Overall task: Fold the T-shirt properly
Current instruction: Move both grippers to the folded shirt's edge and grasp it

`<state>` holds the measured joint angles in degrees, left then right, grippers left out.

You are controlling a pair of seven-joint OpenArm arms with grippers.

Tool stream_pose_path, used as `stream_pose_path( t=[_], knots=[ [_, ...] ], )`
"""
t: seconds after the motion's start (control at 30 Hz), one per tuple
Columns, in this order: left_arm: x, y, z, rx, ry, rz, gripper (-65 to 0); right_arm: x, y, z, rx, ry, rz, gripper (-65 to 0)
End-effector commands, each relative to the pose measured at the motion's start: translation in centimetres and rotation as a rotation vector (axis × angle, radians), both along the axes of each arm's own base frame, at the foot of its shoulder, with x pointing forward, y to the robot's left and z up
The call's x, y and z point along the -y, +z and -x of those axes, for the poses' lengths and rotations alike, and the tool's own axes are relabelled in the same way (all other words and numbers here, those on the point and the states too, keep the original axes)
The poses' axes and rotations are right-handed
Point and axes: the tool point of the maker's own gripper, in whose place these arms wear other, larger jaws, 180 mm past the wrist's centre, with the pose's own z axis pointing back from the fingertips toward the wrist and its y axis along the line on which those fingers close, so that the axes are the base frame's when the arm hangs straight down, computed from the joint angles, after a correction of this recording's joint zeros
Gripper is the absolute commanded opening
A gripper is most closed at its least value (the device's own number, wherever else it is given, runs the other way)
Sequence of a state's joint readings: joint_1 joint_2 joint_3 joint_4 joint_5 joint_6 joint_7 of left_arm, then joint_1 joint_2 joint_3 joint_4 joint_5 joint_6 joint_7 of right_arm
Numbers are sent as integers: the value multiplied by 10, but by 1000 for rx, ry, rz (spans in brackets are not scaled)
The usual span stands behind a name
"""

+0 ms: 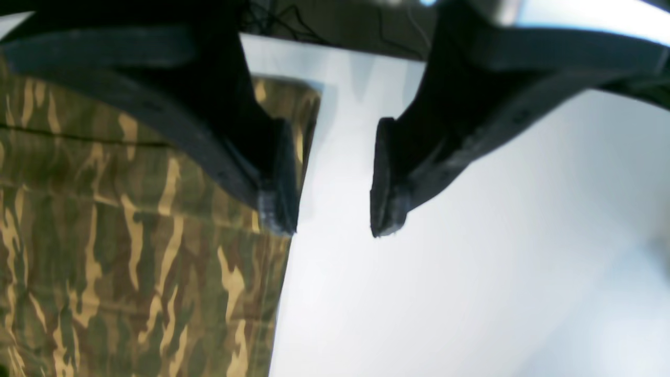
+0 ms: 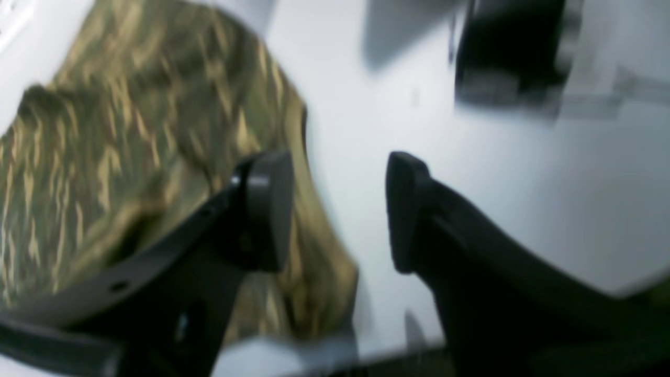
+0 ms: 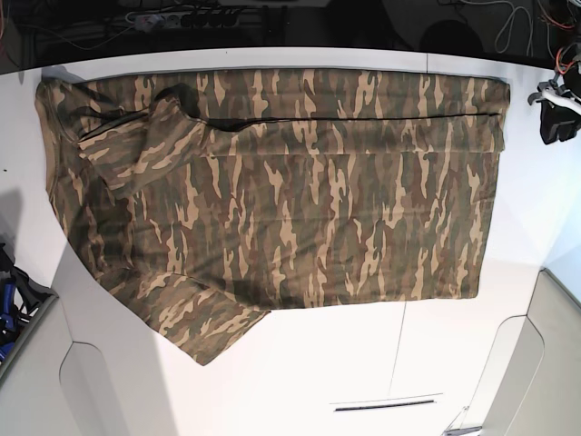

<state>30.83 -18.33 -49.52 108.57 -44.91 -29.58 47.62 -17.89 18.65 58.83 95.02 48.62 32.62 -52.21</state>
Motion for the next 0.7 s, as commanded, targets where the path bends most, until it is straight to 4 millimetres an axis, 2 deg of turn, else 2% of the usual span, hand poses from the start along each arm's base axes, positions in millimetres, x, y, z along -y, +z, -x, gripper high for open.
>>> stream_pose_path(
  t=[0.0,0.1,0.2,0.37,0.5,0.67],
  knots=[
    [-3,16,-9,43,-20,-27,-389,8,21,-12,63,6,46,-359],
    [-4,28,-23,89,-42,-44,-382,10,37,-32,124,9,64,-359],
    [-8,46,-39,169,-48,-82,-323,10,49,-53,171,17,83,-359],
    [-13,65,-60,245,-55,-129,-316,1,43,-90,186,53,87,-359],
    [-12,57,-83,235,-93,-133,-316,-11,24,-128,170,85,50,-359],
    [-24,30,-113,201,-62,-126,-314,-22,-1,-170,157,88,-14,-359]
  ],
)
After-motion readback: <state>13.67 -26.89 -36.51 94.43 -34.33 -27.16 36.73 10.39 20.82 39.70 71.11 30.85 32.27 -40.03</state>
